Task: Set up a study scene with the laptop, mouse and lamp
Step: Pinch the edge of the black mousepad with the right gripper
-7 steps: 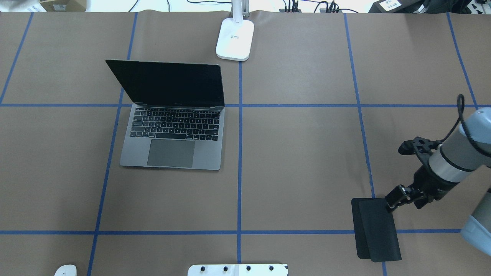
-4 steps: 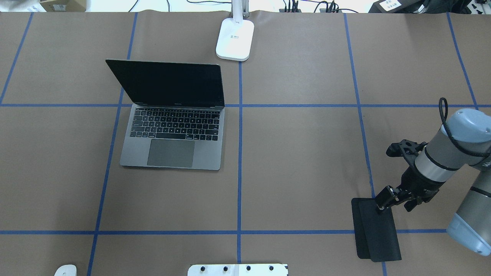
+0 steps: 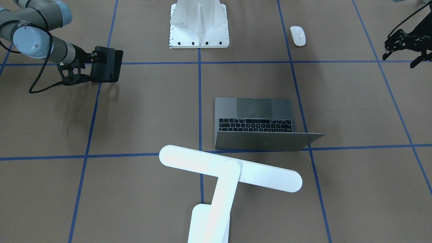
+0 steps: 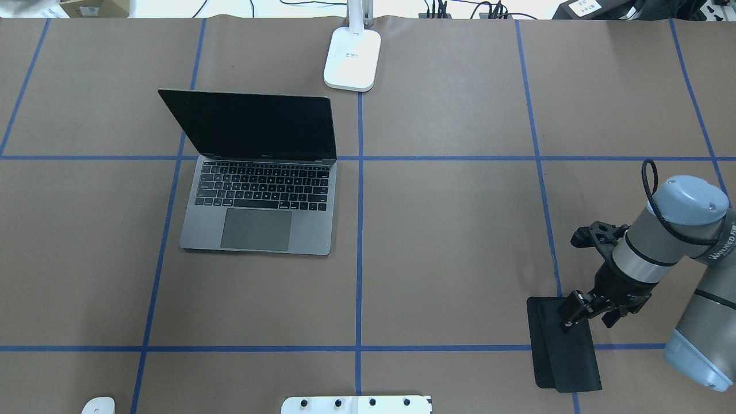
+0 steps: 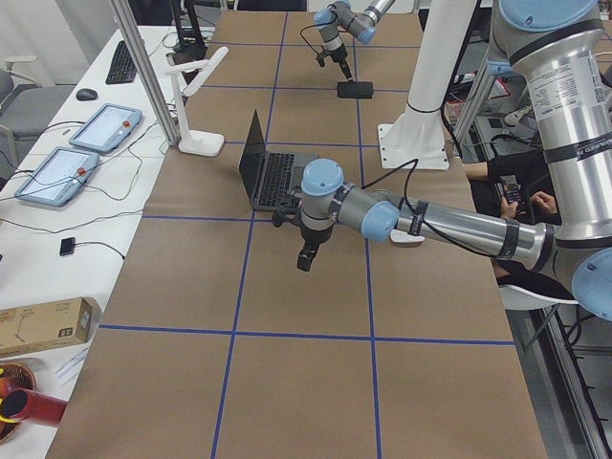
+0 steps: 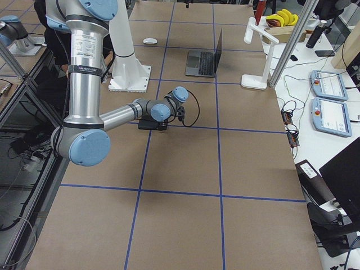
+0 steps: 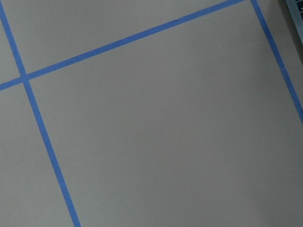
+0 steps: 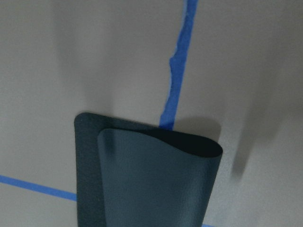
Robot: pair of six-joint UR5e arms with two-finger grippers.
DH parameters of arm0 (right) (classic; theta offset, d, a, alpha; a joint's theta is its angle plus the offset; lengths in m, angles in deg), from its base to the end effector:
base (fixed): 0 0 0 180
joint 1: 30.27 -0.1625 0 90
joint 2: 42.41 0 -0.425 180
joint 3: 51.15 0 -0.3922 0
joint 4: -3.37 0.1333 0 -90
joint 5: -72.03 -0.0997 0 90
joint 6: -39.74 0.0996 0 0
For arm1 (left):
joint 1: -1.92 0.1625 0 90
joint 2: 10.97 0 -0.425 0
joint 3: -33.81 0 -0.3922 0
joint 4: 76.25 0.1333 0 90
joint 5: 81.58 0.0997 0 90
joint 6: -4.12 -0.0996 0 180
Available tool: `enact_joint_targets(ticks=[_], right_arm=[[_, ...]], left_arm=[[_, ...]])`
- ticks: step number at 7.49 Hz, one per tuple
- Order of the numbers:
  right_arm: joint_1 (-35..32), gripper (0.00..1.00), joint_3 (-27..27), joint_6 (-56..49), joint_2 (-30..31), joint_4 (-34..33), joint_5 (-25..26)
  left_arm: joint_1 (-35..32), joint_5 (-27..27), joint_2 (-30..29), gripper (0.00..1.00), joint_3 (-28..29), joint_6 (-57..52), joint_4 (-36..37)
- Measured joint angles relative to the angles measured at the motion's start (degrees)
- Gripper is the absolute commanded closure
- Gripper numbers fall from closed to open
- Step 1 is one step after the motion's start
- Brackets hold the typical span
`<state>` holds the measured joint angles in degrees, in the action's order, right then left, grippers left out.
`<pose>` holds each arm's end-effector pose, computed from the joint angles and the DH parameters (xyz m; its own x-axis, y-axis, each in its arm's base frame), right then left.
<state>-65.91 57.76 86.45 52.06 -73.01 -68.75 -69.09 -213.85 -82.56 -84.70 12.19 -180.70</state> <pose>-0.3446 -0.3162 0.4971 0.5716 -0.1237 0.8112 0.4392 0.8812 -0.1751 0.0587 -0.3745 0.5226 0.6443 0.3793 -0.6641 -0.2076 0.9225 0.3255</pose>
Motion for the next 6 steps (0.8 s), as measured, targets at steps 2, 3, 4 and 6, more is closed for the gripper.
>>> enact_joint_targets(ticks=[2, 3, 4, 6], right_arm=[[0.6, 0.27, -0.1, 0.0, -0.1, -0.1, 0.0], [0.9, 0.27, -0.3, 0.0, 0.0, -0.2, 0.0], [1.0, 0.27, -0.3, 0.0, 0.1, -0.4, 0.0], [1.0, 0.29, -0.4, 0.0, 0.3, -0.6, 0.0]], left_arm=[[0.0, 0.1, 0.7, 0.0, 0.1, -0.5, -0.6], [0.0, 0.1, 0.9, 0.0, 0.1, -0.6, -0.7], [0.0, 0.1, 0.9, 0.0, 0.1, -0.6, -0.9], [0.0, 0.1, 1.3, 0.0, 0.2, -0.6, -1.7]])
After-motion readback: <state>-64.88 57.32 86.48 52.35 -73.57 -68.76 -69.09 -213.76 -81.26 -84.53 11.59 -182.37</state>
